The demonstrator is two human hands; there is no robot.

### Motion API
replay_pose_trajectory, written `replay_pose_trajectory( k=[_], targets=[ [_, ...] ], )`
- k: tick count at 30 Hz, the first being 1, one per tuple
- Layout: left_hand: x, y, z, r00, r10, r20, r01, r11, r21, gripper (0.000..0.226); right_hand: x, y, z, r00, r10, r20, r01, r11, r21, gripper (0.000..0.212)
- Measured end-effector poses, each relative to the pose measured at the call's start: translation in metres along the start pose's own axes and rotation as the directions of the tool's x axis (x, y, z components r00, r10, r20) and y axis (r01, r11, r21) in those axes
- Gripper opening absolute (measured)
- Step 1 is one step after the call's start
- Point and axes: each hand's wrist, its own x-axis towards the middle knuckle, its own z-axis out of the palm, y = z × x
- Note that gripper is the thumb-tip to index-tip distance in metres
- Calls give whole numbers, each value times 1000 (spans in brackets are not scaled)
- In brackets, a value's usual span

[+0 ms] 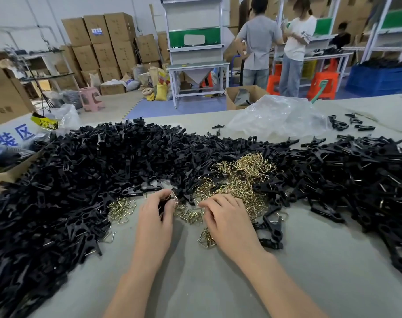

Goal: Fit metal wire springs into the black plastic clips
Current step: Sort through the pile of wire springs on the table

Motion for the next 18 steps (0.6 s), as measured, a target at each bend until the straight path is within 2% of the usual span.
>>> replay_pose_trajectory(
  k=[4,12,18],
  targets=[
    [-2,8,1,1000,15,13,-14,996,-90,33,-1,0,0,1000,-4,-24,5,1000,17,22],
    [-5,13,11,985,92,147,-88,995,-37,59,-1,-3,-3,999,-50,4,50,999,11,36],
    [-7,13,14,970,154,189,-141,987,-80,65,1,0,-4,996,-61,63,60,998,22,37]
  ],
)
